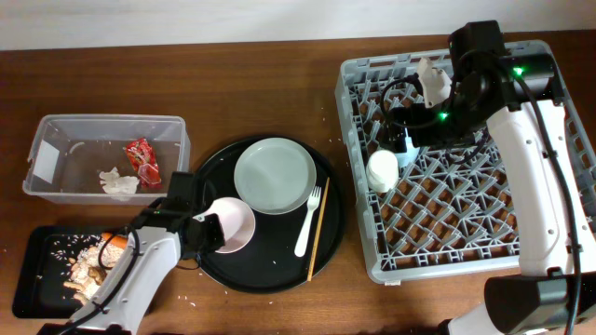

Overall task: Sort waste into correct bins and load items into the dishwasher rack
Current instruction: 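Grasp the pink bowl rim with the left gripper and lift it, then hand the pink bowl from the left gripper to the right gripper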

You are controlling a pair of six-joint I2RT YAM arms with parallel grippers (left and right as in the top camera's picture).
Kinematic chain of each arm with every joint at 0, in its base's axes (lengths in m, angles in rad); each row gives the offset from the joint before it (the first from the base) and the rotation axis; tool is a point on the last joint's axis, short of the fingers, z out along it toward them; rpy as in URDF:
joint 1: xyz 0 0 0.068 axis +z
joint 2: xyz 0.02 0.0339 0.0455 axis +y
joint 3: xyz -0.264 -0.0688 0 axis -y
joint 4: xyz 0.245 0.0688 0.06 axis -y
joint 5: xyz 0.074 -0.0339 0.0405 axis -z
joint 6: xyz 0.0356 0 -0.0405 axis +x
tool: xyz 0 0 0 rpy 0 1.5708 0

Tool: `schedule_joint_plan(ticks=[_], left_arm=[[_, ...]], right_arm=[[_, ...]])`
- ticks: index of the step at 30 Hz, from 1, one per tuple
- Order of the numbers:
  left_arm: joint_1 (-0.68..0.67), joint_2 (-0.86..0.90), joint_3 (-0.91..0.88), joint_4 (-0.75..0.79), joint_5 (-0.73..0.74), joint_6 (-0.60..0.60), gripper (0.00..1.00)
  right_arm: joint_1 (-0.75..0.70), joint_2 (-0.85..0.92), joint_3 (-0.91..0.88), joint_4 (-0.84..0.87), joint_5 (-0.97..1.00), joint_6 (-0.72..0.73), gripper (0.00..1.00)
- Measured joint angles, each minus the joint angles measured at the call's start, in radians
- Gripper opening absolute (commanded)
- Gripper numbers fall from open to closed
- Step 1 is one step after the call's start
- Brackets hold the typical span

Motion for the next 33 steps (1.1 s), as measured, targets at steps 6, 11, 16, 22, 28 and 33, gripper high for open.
schedule_joint_plan(ticks=[6, 11, 16, 22, 28, 33], left_arm=[[0.002, 0.000, -0.014, 0.037, 0.019, -0.003, 0.00], [0.002, -0.099, 0.171, -0.201, 0.019, 0.001, 0.00], [0.002, -0.212, 0.334, -0.249, 0.129, 0.041, 0.00], [-0.003, -0.212, 0.335, -0.229, 0.215, 0.043, 0.00], [-0.057, -0.121, 0.336, -0.140, 0.224, 0.042, 0.00], [-0.062, -0.041, 0.336, -0.027, 0.322, 0.016, 0.00]], right_arm=[[0.000, 0.000, 0.000, 0.000, 0.000, 0.000, 0.99], [0.000, 0.000, 0.000, 0.000, 0.000, 0.000, 0.98], [0.000, 0.000, 0.000, 0.056, -0.004, 0.002, 0.99], [0.048, 0.001, 0.000, 0.011, -0.137, 0.115, 0.78], [0.364, 0.001, 0.000, 0.114, 0.082, 0.288, 0.74], [0.541, 0.043, 0.000, 0.149, 0.235, 0.323, 0.52]])
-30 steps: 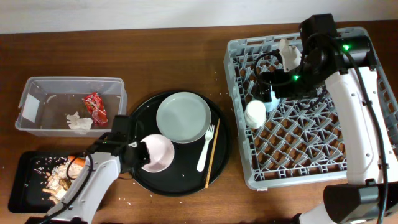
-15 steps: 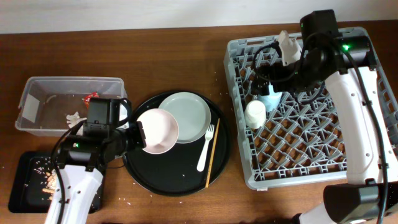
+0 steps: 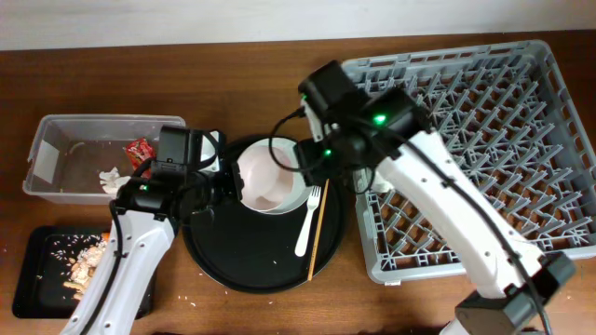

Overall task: Sort waste into correct bins and load items into the dishwasher rack
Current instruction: 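Hand the pink bowl from the left gripper to the right gripper, then place the pink bowl upside down in the rack's back row with the right gripper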

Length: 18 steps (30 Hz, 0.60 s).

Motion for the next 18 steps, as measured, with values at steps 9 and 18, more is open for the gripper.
schedule_joint_plan(ticks=[9, 18], left_arm=[[-0.074, 0.000, 0.000, 0.002, 0.037, -0.005, 0.00], [-0.076, 0.000, 0.001, 0.013, 0.061, -0.009, 0.19]], right_arm=[[0.060, 0.107, 0.000, 0.025, 0.056, 0.012, 0.22], [0.060, 0.116, -0.046, 0.040, 0.127, 0.010, 0.04]])
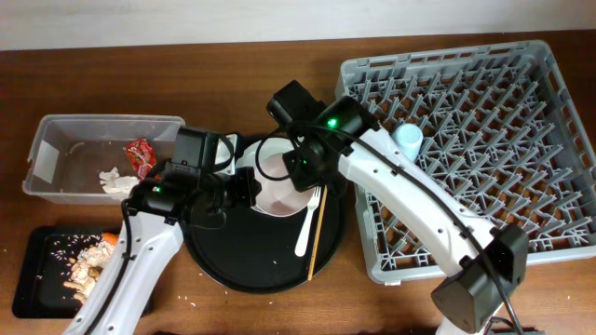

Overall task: Sort waste into correct bins and load items into the dishwasher rack
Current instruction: 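Place the pink bowl upside down in the rack's back row with the right gripper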

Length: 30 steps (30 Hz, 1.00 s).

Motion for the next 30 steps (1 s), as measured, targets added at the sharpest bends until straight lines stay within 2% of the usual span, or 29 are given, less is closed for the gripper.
schedule_joint_plan(ticks=[2, 5, 7, 8, 9, 10, 14, 16, 19, 21, 26, 28, 30], left_arm=[[0.000, 0.000, 0.002, 0.005, 0.006, -0.006, 0.29], [0.003, 0.000, 0.067, -0.035, 0.005, -0.006, 0.33], [0.026, -0.016, 0.134, -0.089, 0.005, 0.012, 0.39], [0.041, -0.026, 0.147, -0.099, 0.005, 0.018, 0.52], [0.063, -0.045, 0.153, -0.100, 0.005, 0.028, 0.70], [0.080, -0.055, 0.155, -0.092, 0.004, 0.034, 0.99], [0.107, -0.058, 0.159, -0.084, -0.039, 0.038, 0.99], [0.107, -0.058, 0.159, -0.084, -0.047, 0.038, 0.99], [0.107, -0.058, 0.159, -0.084, -0.048, 0.039, 0.99], [0.107, -0.058, 0.160, -0.083, -0.049, 0.038, 0.99], [0.107, -0.060, 0.161, -0.084, -0.049, 0.038, 0.99], [0.107, -0.060, 0.161, -0.084, -0.049, 0.039, 0.99], [0.107, -0.060, 0.161, -0.084, -0.049, 0.039, 0.99]], right_arm=[[0.000, 0.003, 0.000, 0.003, -0.017, 0.000, 0.04], [-0.013, 0.003, 0.000, 0.007, -0.012, 0.004, 0.04], [-0.073, 0.003, 0.000, 0.008, -0.007, 0.006, 0.04], [-0.113, 0.003, 0.000, 0.008, -0.005, 0.007, 0.04], [-0.151, 0.003, 0.000, 0.011, 0.000, 0.008, 0.04], [-0.193, 0.003, 0.000, 0.019, 0.018, 0.008, 0.04], [-0.441, 0.003, 0.000, 0.041, 0.330, -0.056, 0.04], [-0.517, 0.003, 0.000, 0.072, 0.471, -0.070, 0.04], [-0.640, 0.003, 0.000, 0.219, 0.719, -0.172, 0.04], [-0.711, 0.003, -0.001, 0.345, 0.782, -0.237, 0.04], [-0.756, 0.064, -0.003, 0.732, 0.946, -0.565, 0.04], [-0.756, 0.145, -0.002, 0.792, 0.980, -0.704, 0.04], [-0.756, 0.228, -0.002, 0.795, 1.010, -0.770, 0.04]])
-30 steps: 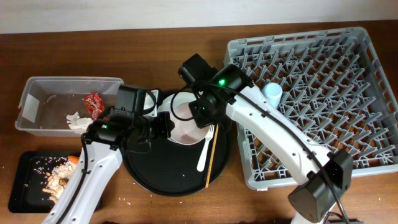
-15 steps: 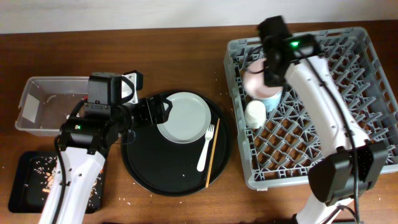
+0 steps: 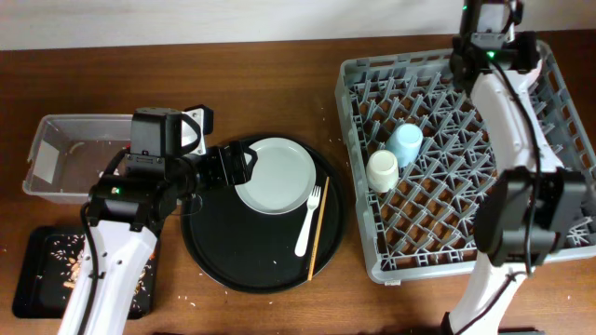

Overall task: Sort waste into correct bins and load items into the dishwasher rack
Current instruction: 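Place the pink bowl upside down in the rack's back row with the right gripper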

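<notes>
A pale green plate [image 3: 276, 174] lies on the round black tray [image 3: 244, 265], with a white fork [image 3: 309, 223] and a wooden chopstick [image 3: 318, 238] to its right. My left gripper [image 3: 238, 167] sits at the plate's left rim; its fingers look open, with nothing between them. In the grey dishwasher rack [image 3: 549, 251] stand a blue cup [image 3: 406, 141] and a white cup [image 3: 382, 171]. My right arm [image 3: 488, 45] reaches over the rack's far edge, and its fingers do not show. No pink bowl is in view.
A clear plastic bin [image 3: 58, 154] stands at the left, partly covered by my left arm. Below it is a black tray [image 3: 37, 270] holding food scraps. Crumbs lie on the brown table around the round tray.
The pink bowl that was over the plate between both grippers is no longer in view. My right arm has moved from the tray to the rack's far right edge. My left gripper shifted slightly left.
First my left gripper held a pink bowl at the tray's left edge while the right worked over the rack. Then both grippers met at the bowl above the plate and stayed there. Now the bowl is out of sight and the right arm is back over the rack.
</notes>
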You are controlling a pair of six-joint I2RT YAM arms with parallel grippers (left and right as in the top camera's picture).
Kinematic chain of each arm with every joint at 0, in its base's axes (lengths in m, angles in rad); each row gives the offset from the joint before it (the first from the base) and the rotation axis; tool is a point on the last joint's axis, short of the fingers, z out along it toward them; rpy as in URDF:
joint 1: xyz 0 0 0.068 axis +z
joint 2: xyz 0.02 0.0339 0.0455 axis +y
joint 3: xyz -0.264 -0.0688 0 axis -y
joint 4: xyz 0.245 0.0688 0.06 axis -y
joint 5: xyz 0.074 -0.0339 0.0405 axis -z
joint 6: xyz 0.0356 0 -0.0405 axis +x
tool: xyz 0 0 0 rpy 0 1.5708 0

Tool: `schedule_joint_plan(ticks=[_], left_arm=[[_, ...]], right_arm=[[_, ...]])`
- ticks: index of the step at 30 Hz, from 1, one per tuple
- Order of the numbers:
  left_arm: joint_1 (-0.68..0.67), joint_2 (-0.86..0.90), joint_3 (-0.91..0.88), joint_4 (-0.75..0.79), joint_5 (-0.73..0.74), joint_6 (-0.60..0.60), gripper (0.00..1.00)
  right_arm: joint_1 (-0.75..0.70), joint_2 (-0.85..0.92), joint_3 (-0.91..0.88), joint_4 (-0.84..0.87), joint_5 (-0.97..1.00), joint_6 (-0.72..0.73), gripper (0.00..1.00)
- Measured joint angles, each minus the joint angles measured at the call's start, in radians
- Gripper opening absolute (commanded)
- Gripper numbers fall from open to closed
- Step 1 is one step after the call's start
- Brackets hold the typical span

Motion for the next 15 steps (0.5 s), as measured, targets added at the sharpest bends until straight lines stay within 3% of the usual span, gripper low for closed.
schedule_joint_plan(ticks=[8, 12, 15], left_arm=[[0.000, 0.000, 0.000, 0.000, 0.000, 0.000, 0.99], [0.000, 0.000, 0.000, 0.000, 0.000, 0.000, 0.99], [0.000, 0.000, 0.000, 0.000, 0.000, 0.000, 0.99]], right_arm=[[0.072, 0.059, -0.069, -0.023, 0.104, 0.021, 0.05], [0.130, 0.058, -0.081, -0.058, 0.070, 0.040, 0.31], [0.192, 0.060, -0.095, -0.078, 0.006, 0.045, 0.57]])
